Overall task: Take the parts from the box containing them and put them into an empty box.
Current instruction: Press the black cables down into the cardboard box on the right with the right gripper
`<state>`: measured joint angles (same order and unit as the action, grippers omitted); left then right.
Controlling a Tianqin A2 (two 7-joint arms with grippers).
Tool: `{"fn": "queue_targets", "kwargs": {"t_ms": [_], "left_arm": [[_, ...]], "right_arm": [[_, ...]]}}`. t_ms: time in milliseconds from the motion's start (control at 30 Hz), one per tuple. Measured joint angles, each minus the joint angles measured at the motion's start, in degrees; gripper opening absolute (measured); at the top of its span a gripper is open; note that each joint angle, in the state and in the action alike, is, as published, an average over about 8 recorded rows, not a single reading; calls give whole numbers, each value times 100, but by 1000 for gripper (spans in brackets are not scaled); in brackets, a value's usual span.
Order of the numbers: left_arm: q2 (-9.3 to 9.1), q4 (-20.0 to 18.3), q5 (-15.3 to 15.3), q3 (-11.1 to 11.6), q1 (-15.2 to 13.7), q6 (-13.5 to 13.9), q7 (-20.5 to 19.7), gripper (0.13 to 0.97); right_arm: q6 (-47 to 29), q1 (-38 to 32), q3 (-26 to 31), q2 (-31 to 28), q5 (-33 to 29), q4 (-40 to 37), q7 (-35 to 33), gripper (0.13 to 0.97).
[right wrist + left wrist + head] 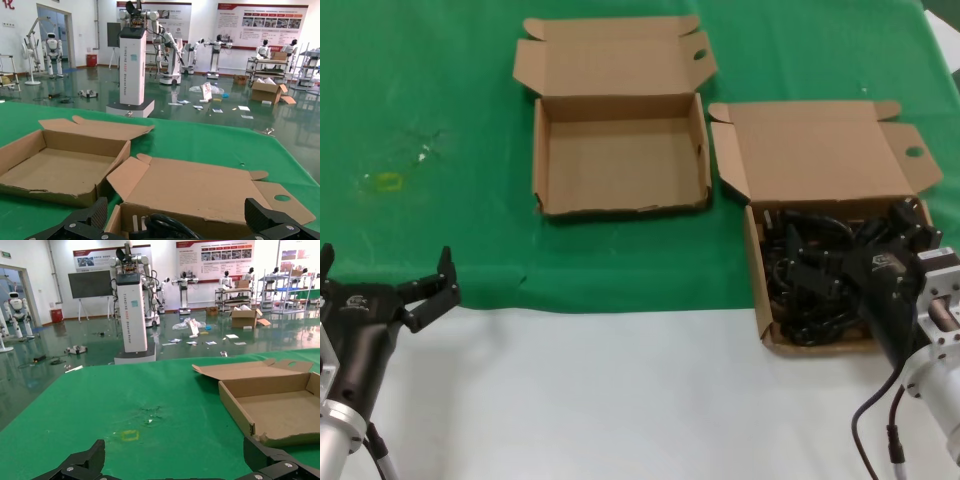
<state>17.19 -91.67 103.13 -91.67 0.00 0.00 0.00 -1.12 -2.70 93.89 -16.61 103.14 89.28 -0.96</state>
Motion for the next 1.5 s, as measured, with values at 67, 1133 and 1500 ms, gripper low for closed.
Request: {"fn": "queue_targets", "kwargs": {"t_ms": [67, 1133, 1500], "left_arm": [[0, 0, 0, 0, 0, 0, 0, 966], [0, 0, 0, 0, 0, 0, 0, 588], [0, 0, 0, 0, 0, 0, 0, 336]], "right_arm": [[0, 0, 0, 0, 0, 0, 0, 966], [-585, -187, 91, -856, -50, 244, 172, 966], [-2503, -1404, 858, -2636, -247, 62, 1053, 966]]}}
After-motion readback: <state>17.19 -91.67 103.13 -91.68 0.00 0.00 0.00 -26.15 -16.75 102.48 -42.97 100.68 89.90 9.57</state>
